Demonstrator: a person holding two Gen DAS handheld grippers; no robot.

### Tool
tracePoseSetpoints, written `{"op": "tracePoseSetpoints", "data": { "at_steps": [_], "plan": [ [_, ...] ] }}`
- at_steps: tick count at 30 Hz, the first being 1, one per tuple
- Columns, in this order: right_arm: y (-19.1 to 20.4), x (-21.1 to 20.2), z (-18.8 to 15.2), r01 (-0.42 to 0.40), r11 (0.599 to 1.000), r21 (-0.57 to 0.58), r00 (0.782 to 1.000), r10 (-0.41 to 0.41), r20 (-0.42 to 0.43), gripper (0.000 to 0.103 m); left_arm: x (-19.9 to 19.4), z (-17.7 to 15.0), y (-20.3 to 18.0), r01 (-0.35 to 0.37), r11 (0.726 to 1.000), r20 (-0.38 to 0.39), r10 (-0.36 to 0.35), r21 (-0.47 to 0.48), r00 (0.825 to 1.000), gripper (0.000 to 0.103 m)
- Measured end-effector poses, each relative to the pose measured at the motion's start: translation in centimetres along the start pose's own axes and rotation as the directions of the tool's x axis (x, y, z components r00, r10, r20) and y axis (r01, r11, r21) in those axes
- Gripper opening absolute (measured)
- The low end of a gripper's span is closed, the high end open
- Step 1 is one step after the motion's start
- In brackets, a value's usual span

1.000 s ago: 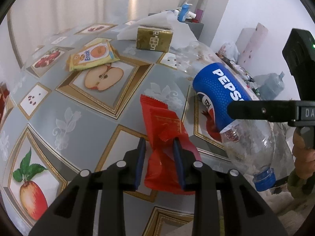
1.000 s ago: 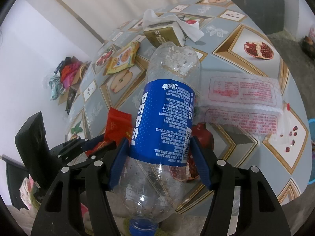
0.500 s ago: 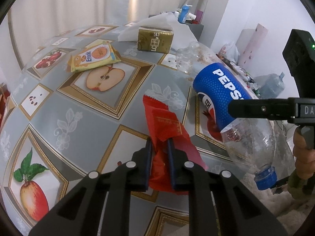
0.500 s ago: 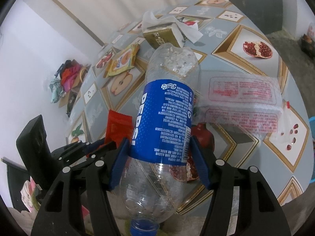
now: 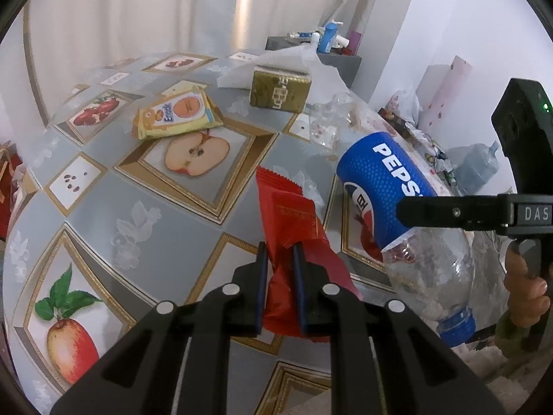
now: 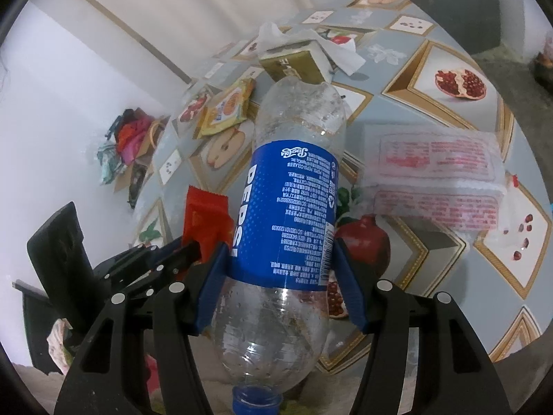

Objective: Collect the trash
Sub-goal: 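Carry wrapper and bottle over the wastebasket and open both tools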

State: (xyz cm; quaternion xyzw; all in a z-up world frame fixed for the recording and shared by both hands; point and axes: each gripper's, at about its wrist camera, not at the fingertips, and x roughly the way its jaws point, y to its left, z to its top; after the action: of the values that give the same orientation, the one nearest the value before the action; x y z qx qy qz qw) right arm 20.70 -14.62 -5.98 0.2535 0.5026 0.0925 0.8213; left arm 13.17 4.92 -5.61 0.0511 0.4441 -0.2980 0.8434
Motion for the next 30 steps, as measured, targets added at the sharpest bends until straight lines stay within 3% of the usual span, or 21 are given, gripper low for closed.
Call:
{"op": "tracePoseSetpoints", "data": {
  "at_steps": [11,20,25,30],
  "plan": [
    [0.9,-2.3,-0.2,-0.06,0.998,-0.021,0.997,0.061,0.05,0.056,-2.4,1.3,-0.9,-0.019,1.0,0.054,0.019,0.008,0.998,0.013],
    [-0.8,-8.0,-1.8,-0.091,0.996,-0.01,0.979,0.091,0.18,0.056,-4.8,3.3,-5.4,0.019,0.997,0.11,-0.028,0.077,0.994,0.013],
    [-3.8,-12.0,-3.5,-0.07,0.996,0.062,0.959,0.051,0.277,0.056,-4.8,5.2,-9.7,0.076,0.984,0.123,-0.097,0.162,0.988,0.013],
    [-9.1,-17.7,-5.9,-0.001,0.976,0.218,0.914,-0.087,0.395,0.056,-3.5,8.1,-15.5,0.199,0.946,0.095,-0.23,0.257,0.969,0.013]
  ]
}}
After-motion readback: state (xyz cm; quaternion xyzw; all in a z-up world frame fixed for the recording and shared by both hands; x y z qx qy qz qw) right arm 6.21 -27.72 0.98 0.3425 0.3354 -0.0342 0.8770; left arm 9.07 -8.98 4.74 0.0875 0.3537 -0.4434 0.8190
